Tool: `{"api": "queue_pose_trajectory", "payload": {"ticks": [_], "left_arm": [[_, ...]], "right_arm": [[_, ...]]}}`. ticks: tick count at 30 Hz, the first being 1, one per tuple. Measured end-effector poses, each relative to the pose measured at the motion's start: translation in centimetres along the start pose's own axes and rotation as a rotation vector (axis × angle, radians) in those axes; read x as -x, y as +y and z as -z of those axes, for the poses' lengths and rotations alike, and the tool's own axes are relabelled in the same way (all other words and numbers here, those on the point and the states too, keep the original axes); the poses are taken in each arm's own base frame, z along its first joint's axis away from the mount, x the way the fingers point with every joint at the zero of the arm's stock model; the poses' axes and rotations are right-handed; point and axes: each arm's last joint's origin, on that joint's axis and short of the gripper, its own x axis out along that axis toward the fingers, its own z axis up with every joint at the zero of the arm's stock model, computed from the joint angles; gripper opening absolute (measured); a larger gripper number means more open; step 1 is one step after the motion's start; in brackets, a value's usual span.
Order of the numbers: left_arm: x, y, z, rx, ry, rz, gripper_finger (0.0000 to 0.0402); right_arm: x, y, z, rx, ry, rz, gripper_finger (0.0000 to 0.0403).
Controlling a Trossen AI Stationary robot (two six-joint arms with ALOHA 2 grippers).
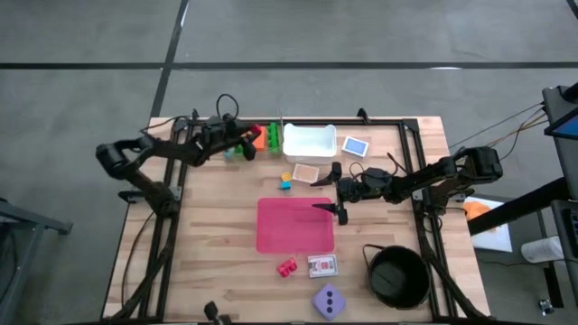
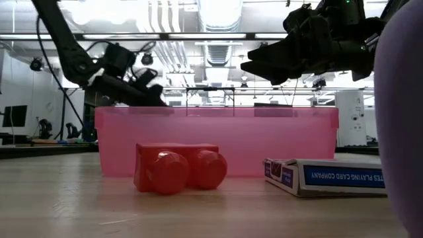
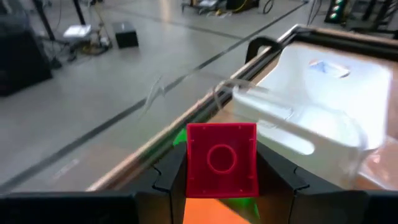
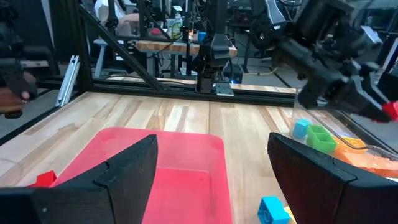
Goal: Pick & Place Toys
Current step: Put the left red game piece into the transparent bin
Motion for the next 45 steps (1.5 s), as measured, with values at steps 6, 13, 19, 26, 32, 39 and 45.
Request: {"api": "queue_pose_trajectory", "payload": {"ticks": [6,13,19,26,32,39,45], "left_arm": [[-1.5,0.2,0.8,0.051,0.049,-0.017,0.0164],[-1.5,0.2,0.8,0.078,0.050,-0.035,0.0233],[-1.5,0.2,1.0,0.084,0.073,-0.035,0.0250],[-1.5,0.2,1.2,0.077,0.097,-0.034,0.0252],[-1.2,0.3,1.0,0.093,0.105,-0.058,0.0253],[0.9,-0.3,-1.7,0.047,0.053,-0.044,0.0253],[3.7,-0.6,-3.7,0.037,0.043,-0.033,0.0253]], "right_arm": [[0.0,0.0,0.0,-0.001,0.001,0.000,0.0302],[0.0,0.0,0.1,-0.004,0.008,-0.001,0.0302],[0.0,0.0,0.1,-0.004,0.014,-0.001,0.0302],[0.0,0.0,0.2,-0.004,0.015,-0.001,0.0302],[0.0,0.0,0.2,-0.005,0.019,-0.001,0.0302],[0.0,0.0,0.2,-0.005,0.024,0.002,0.0302],[0.0,0.0,0.2,-0.008,0.024,0.002,0.0302]]}}
